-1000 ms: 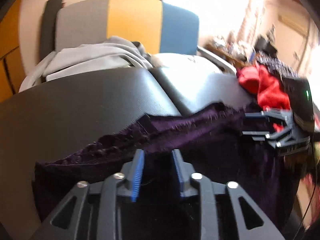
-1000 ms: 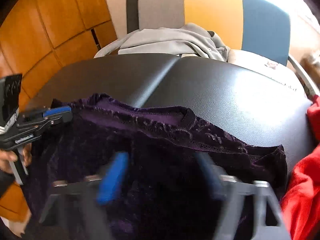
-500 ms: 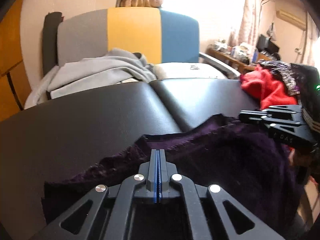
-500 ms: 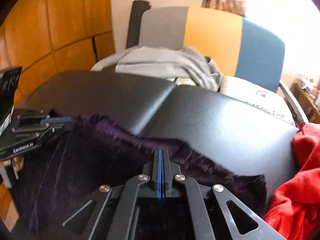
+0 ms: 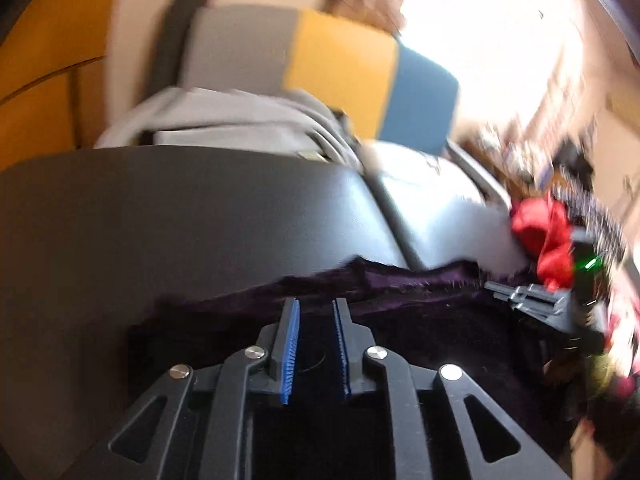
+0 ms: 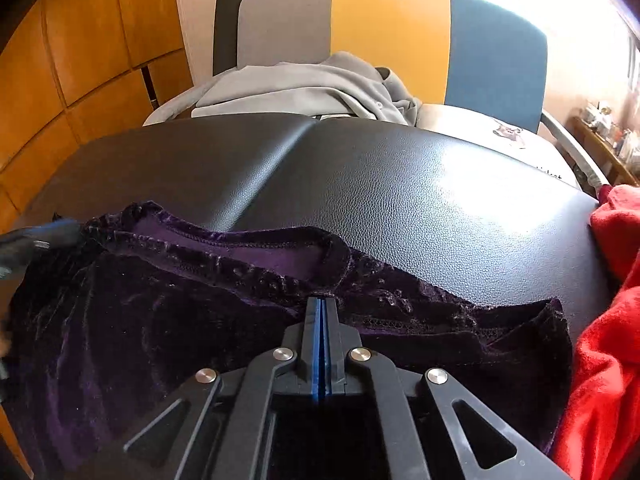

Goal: Fold clothes

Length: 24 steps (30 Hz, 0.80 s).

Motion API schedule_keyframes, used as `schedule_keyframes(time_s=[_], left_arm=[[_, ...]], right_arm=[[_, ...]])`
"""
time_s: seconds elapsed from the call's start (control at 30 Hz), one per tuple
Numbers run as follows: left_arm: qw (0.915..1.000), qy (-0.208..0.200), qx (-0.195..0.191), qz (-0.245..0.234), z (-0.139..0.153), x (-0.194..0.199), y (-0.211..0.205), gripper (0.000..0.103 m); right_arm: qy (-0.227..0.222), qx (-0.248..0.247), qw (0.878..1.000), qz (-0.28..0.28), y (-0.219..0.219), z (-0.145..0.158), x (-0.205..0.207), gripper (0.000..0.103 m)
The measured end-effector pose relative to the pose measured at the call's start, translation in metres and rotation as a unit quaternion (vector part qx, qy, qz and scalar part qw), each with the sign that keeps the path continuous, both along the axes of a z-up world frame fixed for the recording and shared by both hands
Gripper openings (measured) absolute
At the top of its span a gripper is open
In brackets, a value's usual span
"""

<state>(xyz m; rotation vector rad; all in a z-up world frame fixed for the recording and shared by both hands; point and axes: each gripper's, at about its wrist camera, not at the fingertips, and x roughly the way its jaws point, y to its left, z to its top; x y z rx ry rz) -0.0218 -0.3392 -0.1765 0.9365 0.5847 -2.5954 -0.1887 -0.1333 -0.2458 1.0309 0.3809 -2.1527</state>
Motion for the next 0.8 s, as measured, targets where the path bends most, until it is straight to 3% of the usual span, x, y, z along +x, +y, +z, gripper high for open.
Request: schedule_keyframes(time_s=[0.13, 0.23, 0.27, 0.3, 0.37, 0.53, 0.57, 0.63, 0.7, 0.77, 0.8], left_arm=[[0.9962, -0.009, 0.046, 0.074, -0.012, 0.088, -0.032, 0.02], [0.994, -0.019, 0.071, 0.082, -0.026, 0.136, -0.031, 0.022], [0.9941, -0.018, 0.077, 0.074, -0.029, 0.146, -0.028, 0.025], [0.9941, -0.017, 0.084, 0.066, -0.032, 0.156, -0.025, 0.026], [0.9947, -0.02, 0.092, 0.039, -0.038, 0.164, -0.012, 0.03], [0.9933, -0.038, 0.109, -0.008, -0.059, 0.164, 0.019, 0.031], [0.9944, -0.039, 0.098, -0.004, -0.06, 0.165, 0.021, 0.022], [0.9949, -0.049, 0.087, 0.006, -0.059, 0.166, 0.022, 0.006], [0.9942, -0.054, 0.093, 0.013, -0.06, 0.17, 0.019, 0.006], [0.9943, -0.058, 0.089, 0.012, -0.062, 0.174, 0.018, 0.005], [0.9946, -0.062, 0.083, 0.011, -0.062, 0.175, 0.02, 0.005]], right_arm=[[0.004, 0.018, 1.0, -0.007, -0.003, 0.006, 0.002, 0.007], [0.023, 0.011, 1.0, 0.006, -0.008, 0.026, 0.027, 0.015], [0.027, 0.002, 0.999, 0.023, -0.01, 0.032, 0.039, 0.024], [0.029, -0.006, 0.999, 0.044, -0.013, 0.038, 0.052, 0.041], [0.028, -0.018, 0.996, 0.087, -0.02, 0.048, 0.077, 0.058], [0.027, 0.003, 0.988, 0.155, -0.036, 0.047, 0.127, 0.059], [0.029, 0.013, 0.987, 0.16, -0.039, 0.043, 0.13, 0.06], [0.041, 0.043, 0.987, 0.15, -0.041, 0.031, 0.128, 0.063], [0.055, 0.074, 0.986, 0.136, -0.043, 0.018, 0.125, 0.076], [0.042, 0.046, 0.991, 0.116, -0.029, 0.009, 0.116, 0.09], [0.02, 0.022, 0.994, 0.109, -0.021, 0.005, 0.107, 0.091]])
